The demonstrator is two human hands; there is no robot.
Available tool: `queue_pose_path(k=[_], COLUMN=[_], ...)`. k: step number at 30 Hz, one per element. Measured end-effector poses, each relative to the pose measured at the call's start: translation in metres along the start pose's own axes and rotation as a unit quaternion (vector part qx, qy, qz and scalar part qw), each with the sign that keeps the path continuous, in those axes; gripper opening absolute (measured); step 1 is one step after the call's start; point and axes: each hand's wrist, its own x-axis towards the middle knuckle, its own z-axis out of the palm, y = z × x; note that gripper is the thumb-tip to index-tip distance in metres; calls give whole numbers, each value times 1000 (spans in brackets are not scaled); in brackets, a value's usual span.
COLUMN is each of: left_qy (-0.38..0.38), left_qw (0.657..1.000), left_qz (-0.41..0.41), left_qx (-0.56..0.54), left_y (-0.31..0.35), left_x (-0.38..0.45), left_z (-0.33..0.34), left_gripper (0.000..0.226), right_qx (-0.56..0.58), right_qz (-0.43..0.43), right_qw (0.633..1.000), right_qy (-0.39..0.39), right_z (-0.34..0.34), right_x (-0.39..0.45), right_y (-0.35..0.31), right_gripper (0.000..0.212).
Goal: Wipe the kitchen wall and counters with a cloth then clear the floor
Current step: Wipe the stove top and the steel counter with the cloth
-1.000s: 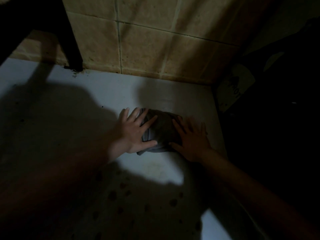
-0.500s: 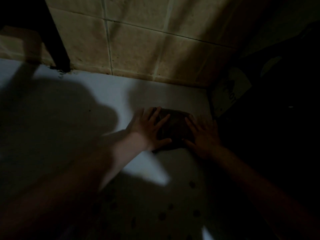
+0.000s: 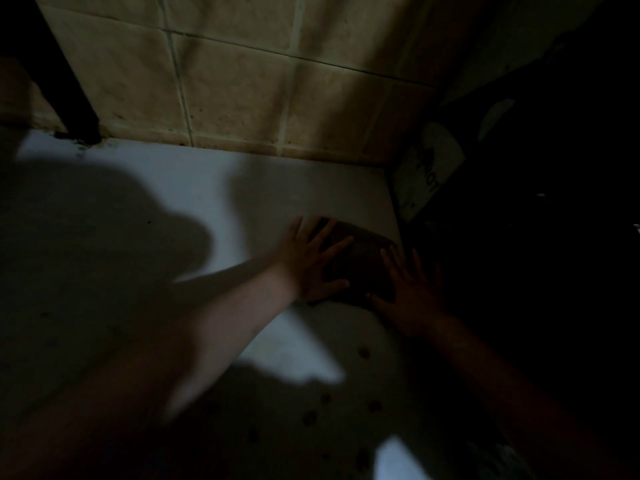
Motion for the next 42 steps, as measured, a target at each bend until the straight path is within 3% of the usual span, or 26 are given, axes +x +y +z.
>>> queue_pose_path(k=[9, 15, 21, 26, 33, 38, 42], left_qy=[-3, 23, 4, -2, 8, -7, -21], left_qw=[999, 997, 999, 999, 1000, 998, 997], left_qz=[15, 30, 5, -21, -16, -8, -21], left_qx=[28, 66, 53, 25, 22, 66, 64], left_y=[12, -5, -13, 3, -2, -8, 0], left_x=[-12, -9, -16, -18, -12, -10, -18], left_z=[0, -9, -4, -6, -5, -1, 4], left_gripper=[64, 64, 68, 77, 95, 94, 92], right_qx=[8, 23, 79, 5, 13, 11, 29], right_qz=[29, 4, -25, -42, -82, -102, -96], right_qw=[999, 999, 994, 999, 995, 994, 994], right_qy=[-22, 22, 70, 30, 46, 40, 46], right_z=[11, 12, 6, 10, 10, 12, 16], right_x=[-23, -21, -20, -18, -13, -3, -9], right_y=[3, -3, -8, -9, -8, -4, -6], right_gripper=[88, 75, 59, 68, 80, 101, 95])
